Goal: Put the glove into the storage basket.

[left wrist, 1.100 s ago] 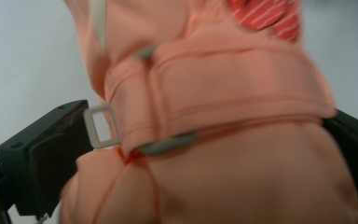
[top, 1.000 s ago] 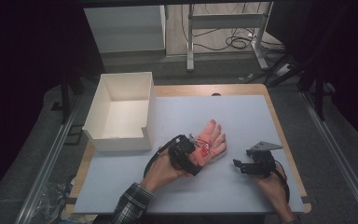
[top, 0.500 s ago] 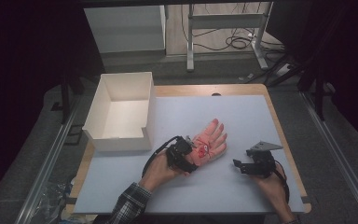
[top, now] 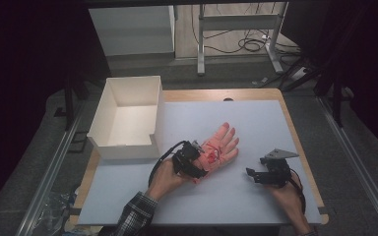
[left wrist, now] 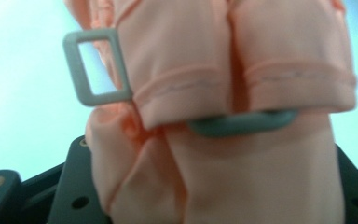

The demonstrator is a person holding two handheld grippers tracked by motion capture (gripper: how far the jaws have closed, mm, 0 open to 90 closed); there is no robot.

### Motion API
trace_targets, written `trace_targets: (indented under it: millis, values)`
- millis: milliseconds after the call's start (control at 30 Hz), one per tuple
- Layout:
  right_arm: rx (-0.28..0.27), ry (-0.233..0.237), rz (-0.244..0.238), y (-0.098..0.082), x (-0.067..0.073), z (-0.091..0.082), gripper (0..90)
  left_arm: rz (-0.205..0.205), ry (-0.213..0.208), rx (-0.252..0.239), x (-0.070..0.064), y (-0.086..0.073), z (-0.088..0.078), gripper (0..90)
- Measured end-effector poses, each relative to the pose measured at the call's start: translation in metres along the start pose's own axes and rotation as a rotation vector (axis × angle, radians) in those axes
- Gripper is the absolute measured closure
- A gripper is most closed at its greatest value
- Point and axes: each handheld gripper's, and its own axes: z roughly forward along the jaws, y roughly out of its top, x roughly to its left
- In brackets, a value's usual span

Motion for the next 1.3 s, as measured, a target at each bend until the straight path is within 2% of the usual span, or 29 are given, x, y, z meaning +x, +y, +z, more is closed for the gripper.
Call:
trace_targets:
  millis: [200, 300, 367, 467, 533, 600, 667, 1300]
  values:
    - [-0.004, -0.008, -0.018, 0.0, 0.001, 0.0, 24.5, -0.003, 0.03, -0.018, 0.002, 0.005, -0.006, 48.2]
    - [-0.019, -0.044, -0.044, -0.001, -0.001, -0.003, 24.5, -0.009, 0.045, -0.016, 0.003, 0.008, -0.008, 49.4]
    - [-0.02, -0.06, -0.042, -0.001, -0.004, -0.004, 24.4, -0.015, 0.048, -0.02, 0.004, 0.01, -0.011, 49.6]
    - [-0.026, -0.056, -0.009, -0.002, -0.009, -0.006, 23.7, -0.018, 0.057, -0.029, 0.005, 0.014, -0.015, 49.7]
    - [-0.017, -0.053, -0.007, -0.002, -0.01, -0.005, 23.2, -0.021, 0.066, -0.034, 0.005, 0.017, -0.019, 49.7]
    - [0.014, -0.058, -0.019, -0.001, -0.008, -0.002, 21.4, -0.019, 0.078, -0.035, 0.006, 0.02, -0.022, 49.7]
    - [0.019, -0.074, -0.045, -0.001, -0.005, 0.0, 20.9, -0.022, 0.085, -0.039, 0.007, 0.022, -0.026, 49.7]
    - [0.017, -0.072, -0.039, -0.002, -0.005, 0.0, 20.8, -0.038, 0.173, -0.091, 0.02, 0.065, -0.07, 51.1]
